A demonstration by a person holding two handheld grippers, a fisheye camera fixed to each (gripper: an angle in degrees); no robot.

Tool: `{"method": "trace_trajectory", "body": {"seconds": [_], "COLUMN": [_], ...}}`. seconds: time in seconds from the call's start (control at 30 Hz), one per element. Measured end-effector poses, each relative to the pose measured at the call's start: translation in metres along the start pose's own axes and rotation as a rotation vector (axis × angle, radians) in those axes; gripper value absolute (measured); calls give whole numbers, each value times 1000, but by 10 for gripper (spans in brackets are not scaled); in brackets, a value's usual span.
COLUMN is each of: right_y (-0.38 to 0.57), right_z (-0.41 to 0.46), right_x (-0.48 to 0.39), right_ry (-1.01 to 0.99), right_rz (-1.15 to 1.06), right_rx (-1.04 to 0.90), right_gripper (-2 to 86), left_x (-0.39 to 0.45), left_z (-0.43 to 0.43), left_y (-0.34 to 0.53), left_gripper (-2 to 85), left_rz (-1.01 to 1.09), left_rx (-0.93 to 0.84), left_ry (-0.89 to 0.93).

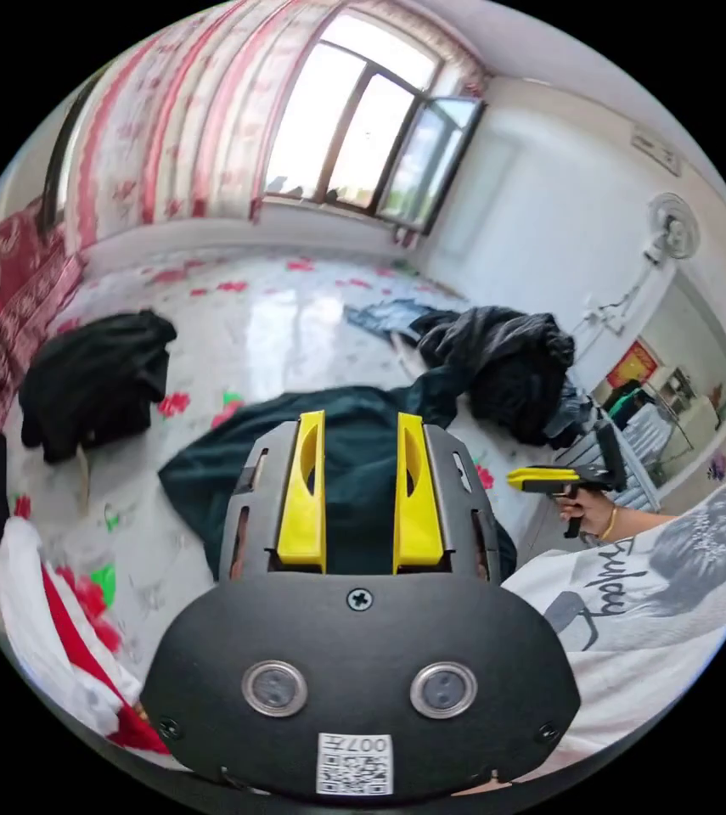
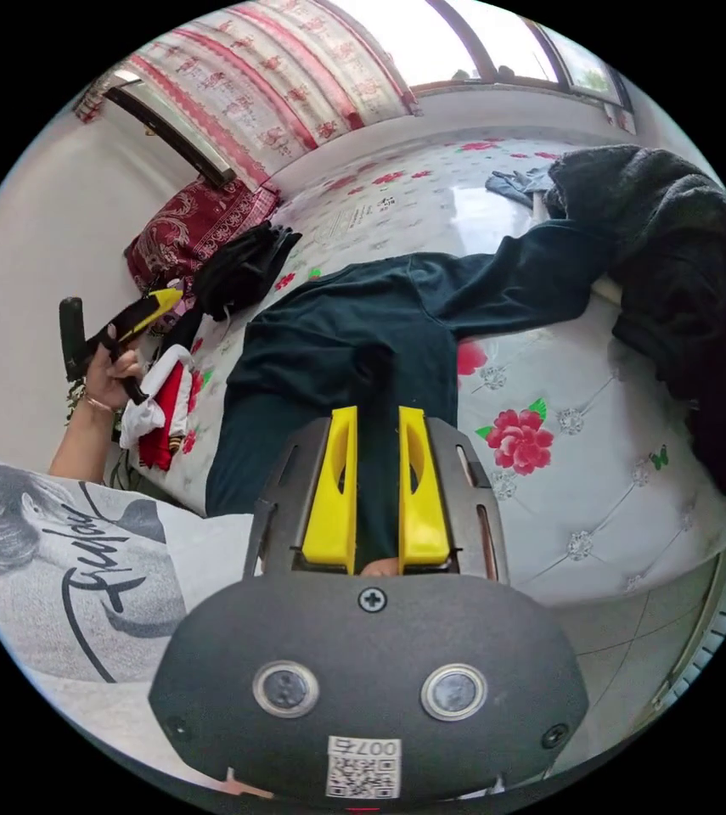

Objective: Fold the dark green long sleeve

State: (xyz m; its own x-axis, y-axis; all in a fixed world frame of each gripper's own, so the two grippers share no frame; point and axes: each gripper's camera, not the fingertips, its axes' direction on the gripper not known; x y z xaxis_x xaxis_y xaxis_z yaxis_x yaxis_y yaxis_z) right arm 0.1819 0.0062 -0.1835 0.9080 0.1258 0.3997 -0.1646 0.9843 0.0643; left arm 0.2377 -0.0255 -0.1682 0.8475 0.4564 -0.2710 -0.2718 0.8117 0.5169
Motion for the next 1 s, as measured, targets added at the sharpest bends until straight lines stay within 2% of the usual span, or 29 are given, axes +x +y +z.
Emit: {"method": "trace_trajectory", "body": {"seconds": [0.2, 0.33, 0.47, 0.6, 0.73, 0.8, 0.87, 0.93, 1.0], "right_y": [-33, -66, -83, -84, -79, -74, -65, -62, -61], "right_z": [42, 82, 130, 132, 79, 68, 76, 85, 73], "right_x": [29, 46, 57, 57, 66, 76, 100, 122, 140], "right_ry": [46, 94, 168, 200, 195, 221, 208, 149, 106], "right_rz": [-26, -40, -73, -175, -225, -215, -164, -77, -7], "right_rx": [-91, -163, -304, -380, -266, -261, -281, -328, -262], "right_gripper": [61, 58, 41, 14, 4, 4, 8, 13, 23], "left_x": [-64, -101, -123, -142, -144, -144, -151, -155, -161], "left_z": [77, 97, 129, 182, 219, 239, 274, 287, 289], "left_y": [72, 68, 36, -3, -31, -36, -32, -28, -33], "left_gripper": [103, 98, 98, 99, 98, 95, 90, 84, 82], "left_rz": [-239, -319, -286, -263, -206, -179, -168, -159, -203], "left_rx": [-262, -278, -269, -306, -305, -326, -429, -379, -404], "left_ry": [-218, -274, -284, -270, -295, -330, -398, -410, -401]}}
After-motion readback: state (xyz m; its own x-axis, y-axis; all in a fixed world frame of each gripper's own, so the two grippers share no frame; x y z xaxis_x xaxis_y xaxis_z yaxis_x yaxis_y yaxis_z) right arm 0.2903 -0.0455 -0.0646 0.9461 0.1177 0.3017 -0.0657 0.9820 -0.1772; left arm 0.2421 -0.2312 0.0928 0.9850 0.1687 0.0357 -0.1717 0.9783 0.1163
